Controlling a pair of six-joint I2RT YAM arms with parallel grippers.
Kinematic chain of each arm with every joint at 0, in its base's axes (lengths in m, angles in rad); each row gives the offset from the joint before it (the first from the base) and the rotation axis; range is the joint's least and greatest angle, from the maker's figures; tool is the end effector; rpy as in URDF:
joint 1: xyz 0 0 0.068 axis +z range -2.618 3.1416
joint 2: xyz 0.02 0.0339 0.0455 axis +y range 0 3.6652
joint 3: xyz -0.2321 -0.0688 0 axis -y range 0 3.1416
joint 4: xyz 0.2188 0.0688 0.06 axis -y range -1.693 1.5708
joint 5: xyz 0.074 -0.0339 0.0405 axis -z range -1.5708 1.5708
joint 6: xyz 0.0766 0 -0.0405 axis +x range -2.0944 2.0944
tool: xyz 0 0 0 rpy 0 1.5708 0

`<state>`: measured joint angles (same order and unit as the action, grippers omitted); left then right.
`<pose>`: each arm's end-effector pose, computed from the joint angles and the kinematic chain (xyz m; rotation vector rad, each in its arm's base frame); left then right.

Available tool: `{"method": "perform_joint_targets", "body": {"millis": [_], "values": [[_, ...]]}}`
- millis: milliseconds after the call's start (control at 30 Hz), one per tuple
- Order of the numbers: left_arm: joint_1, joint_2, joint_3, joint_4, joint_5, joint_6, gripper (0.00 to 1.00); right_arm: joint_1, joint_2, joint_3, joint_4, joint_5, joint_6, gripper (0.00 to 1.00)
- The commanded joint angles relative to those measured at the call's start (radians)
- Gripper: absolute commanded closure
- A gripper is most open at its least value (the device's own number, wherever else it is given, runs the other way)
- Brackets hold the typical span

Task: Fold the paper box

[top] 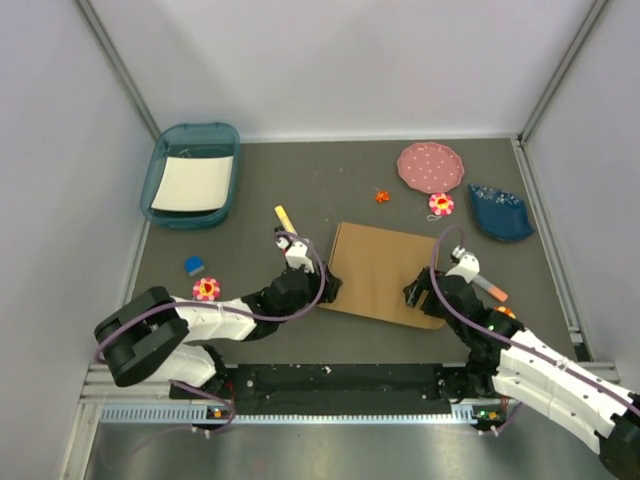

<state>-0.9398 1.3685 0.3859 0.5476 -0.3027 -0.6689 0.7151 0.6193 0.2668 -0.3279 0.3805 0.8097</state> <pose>0.1825 -0.2111 0.1301 0.0792 2.0592 -0.7257 0.1469 0.0899 0.1377 0.3084 2.2055 0.4220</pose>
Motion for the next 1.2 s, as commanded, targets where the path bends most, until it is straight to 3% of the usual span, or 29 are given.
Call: {"method": "perform_joint_targets", "body": {"millis": [0,133,267,433,500,667,800,967,1167], "values": [[0.007,0.009,-0.044,-0.116,-0.021,-0.015,0.38,-0.019,0.007,-0.041,0.036,-0.022,0.063,0.23],[0.007,-0.116,-0.093,-0.185,-0.121,-0.043,0.38,-0.074,-0.006,-0.047,0.128,-0.066,0.028,0.24],[0.012,-0.187,-0.119,-0.224,-0.165,-0.041,0.37,-0.134,0.182,-0.043,0.3,-0.187,-0.012,0.34],[0.05,-0.187,-0.114,-0.236,-0.139,-0.032,0.37,-0.131,0.421,-0.025,0.486,-0.292,-0.003,0.37],[0.062,-0.207,-0.102,-0.245,-0.139,-0.025,0.36,-0.132,0.419,-0.014,0.474,-0.282,-0.007,0.36],[0.128,-0.344,-0.015,-0.328,-0.144,0.07,0.26,-0.16,0.251,0.087,0.268,-0.184,-0.067,0.16],[0.199,-0.385,0.068,-0.391,-0.128,0.074,0.24,-0.216,0.203,0.173,0.152,-0.166,-0.109,0.11],[0.259,-0.326,0.132,-0.342,-0.118,0.043,0.22,-0.299,0.215,0.244,0.157,-0.167,-0.153,0.09],[0.3,-0.112,0.206,-0.204,0.054,0.029,0.22,-0.42,0.388,0.207,0.425,-0.376,-0.135,0.1]]}}
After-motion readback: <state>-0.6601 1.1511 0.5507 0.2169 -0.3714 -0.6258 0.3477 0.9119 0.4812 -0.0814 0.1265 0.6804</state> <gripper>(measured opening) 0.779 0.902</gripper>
